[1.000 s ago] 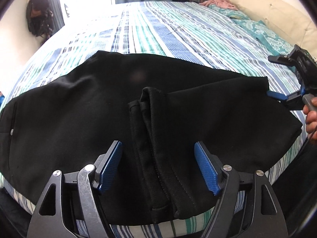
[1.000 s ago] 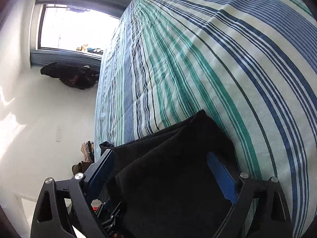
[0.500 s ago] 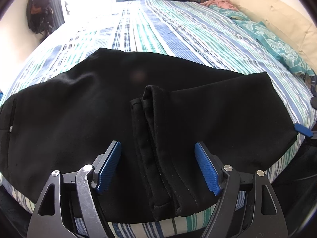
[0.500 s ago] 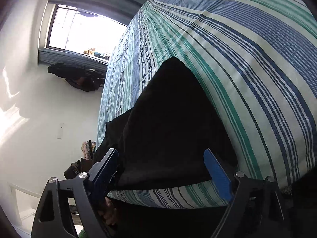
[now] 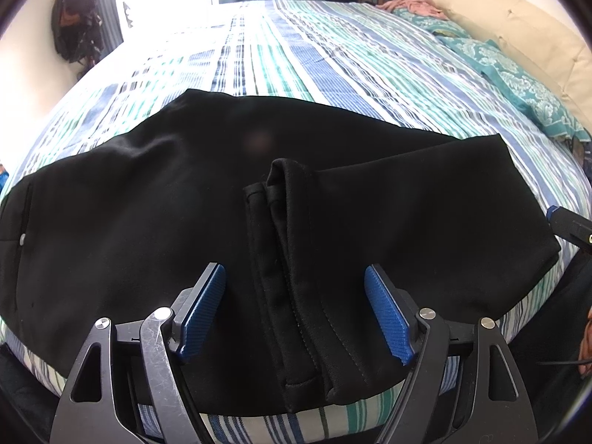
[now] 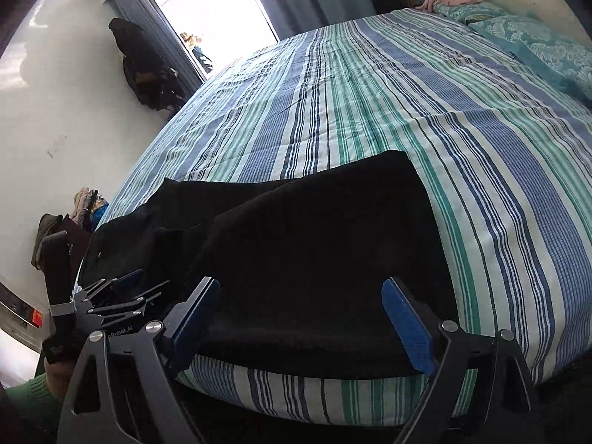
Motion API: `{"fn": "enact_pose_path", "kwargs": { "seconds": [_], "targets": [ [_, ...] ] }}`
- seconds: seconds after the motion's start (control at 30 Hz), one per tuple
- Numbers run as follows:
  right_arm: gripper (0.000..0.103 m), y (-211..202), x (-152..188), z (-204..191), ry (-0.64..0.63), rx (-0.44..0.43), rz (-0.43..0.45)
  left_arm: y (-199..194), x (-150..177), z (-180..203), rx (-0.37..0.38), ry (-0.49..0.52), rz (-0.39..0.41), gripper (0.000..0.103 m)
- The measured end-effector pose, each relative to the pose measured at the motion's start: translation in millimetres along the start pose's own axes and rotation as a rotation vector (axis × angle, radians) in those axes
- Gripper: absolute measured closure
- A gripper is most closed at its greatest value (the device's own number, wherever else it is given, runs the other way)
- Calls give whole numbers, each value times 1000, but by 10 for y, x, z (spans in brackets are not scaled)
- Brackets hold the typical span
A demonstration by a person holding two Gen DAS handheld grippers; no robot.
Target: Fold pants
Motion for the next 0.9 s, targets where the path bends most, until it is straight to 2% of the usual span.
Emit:
{"fn": "enact_pose_path", "kwargs": {
  "seconds": [0.17, 0.33, 0.4, 0.47, 0.73, 0.9],
  "targets": [
    [14, -19, -7, -120, -87, 71, 2, 0, -1, -1, 0, 2, 1, 23],
    [12, 130, 71, -207, -176, 153, -58, 8, -8, -6, 2, 4, 4, 21],
    [4, 238, 142, -210, -199, 179, -102, 14, -8, -15, -1, 3, 5, 17],
    [1, 343, 222, -194, -208, 204, -143, 31, -5, -39, -11, -4, 5, 10],
    [0, 368, 254, -196, -204, 232, -129, -23, 10, -76, 25, -7, 16, 6],
    [0, 360, 231, -207, -216, 246, -125, -272, -104, -223, 42, -80, 42, 6]
  ]
}}
Point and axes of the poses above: each gripper's, at about its wrist camera, not at the fingertips, and y roughly the way its jaws point, z to its right, x to its underside, the point moved 7 cm from there along y, roughly the way its jaws point, and after that the axes turned 10 degrees about -y, right-handed, at the moved point
